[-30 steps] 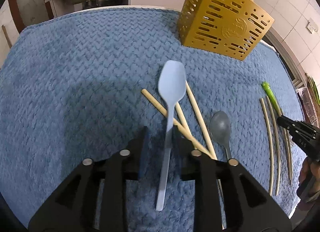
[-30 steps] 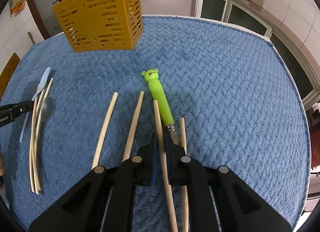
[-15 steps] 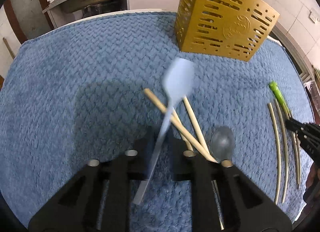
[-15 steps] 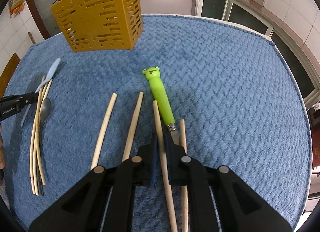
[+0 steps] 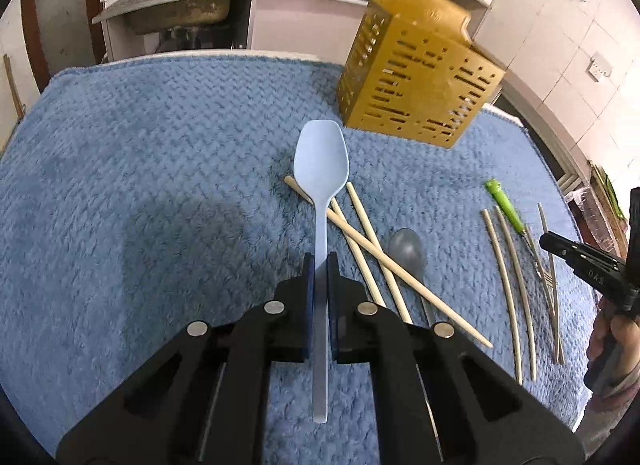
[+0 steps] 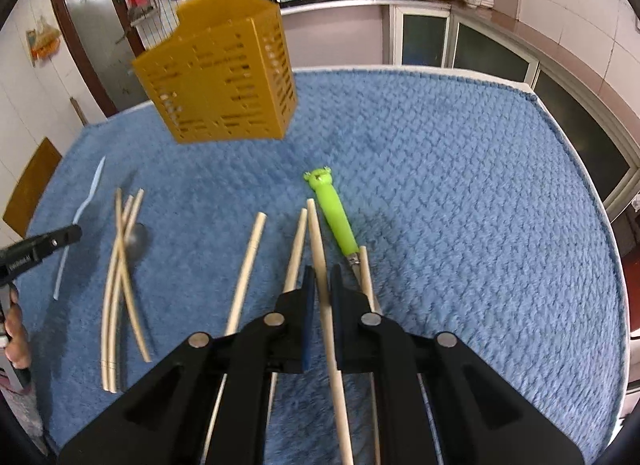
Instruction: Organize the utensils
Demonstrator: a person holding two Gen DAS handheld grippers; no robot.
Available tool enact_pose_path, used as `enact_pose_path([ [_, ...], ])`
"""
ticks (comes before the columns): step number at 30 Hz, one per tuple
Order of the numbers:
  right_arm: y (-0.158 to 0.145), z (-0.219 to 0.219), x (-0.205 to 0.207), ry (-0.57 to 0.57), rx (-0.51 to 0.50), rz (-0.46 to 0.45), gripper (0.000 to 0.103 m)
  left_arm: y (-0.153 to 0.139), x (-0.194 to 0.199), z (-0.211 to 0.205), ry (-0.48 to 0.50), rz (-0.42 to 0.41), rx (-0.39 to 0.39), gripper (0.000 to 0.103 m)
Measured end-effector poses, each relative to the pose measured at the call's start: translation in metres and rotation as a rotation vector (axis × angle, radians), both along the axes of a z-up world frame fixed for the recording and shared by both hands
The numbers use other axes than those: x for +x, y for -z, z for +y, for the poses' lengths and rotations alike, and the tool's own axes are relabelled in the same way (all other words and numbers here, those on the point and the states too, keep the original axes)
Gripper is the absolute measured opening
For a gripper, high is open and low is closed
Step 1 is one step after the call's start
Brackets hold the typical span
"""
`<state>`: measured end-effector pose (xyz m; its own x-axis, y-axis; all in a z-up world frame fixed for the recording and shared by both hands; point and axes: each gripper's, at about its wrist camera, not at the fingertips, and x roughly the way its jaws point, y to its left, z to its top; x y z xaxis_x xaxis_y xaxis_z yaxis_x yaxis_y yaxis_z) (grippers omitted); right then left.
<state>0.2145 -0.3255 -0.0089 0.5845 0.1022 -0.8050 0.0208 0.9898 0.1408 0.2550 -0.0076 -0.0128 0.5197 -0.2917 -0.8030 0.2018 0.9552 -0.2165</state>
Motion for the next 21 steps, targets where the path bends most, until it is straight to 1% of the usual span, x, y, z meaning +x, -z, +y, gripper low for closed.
enact_pose_path([
  [3, -0.005, 0.001, -0.005, 0.004, 0.02, -0.029, 0.008, -0.004, -0.009, -0.004, 0.007, -0.034, -0.007, 0.004],
  [6, -0.01, 0.008, -0.008, -0.003, 0.027, -0.049, 0.008, -0.003, -0.014, -0.003, 0.012, -0.033, -0.005, 0.005],
  [7, -0.01, 0.01, -0.009, -0.009, 0.028, -0.046, 0.008, 0.0, -0.013, -0.004, 0.013, -0.022, -0.005, 0.005],
  [10, -0.006, 0.013, -0.009, -0.017, 0.021, -0.032, 0.008, 0.016, -0.011, -0.006, 0.016, 0.075, 0.035, 0.005],
  [12, 0.002, 0.014, -0.006, -0.019, 0.016, -0.005, 0.008, 0.027, -0.012, -0.005, 0.014, 0.115, 0.057, 0.005],
  [15, 0.013, 0.012, -0.006, -0.011, 0.022, 0.016, 0.008, 0.034, -0.016, -0.004, 0.016, 0.113, 0.064, 0.005],
  [18, 0.023, 0.012, -0.003, -0.007, 0.026, 0.037, 0.008, 0.034, -0.015, -0.002, 0.018, 0.112, 0.06, 0.005],
  [20, 0.027, 0.012, -0.002, -0.006, 0.024, 0.044, 0.008, 0.034, -0.015, -0.003, 0.024, 0.114, 0.055, 0.008],
  [21, 0.029, 0.012, -0.001, -0.004, 0.024, 0.048, 0.008, 0.033, -0.015, -0.001, 0.028, 0.114, 0.049, 0.014],
])
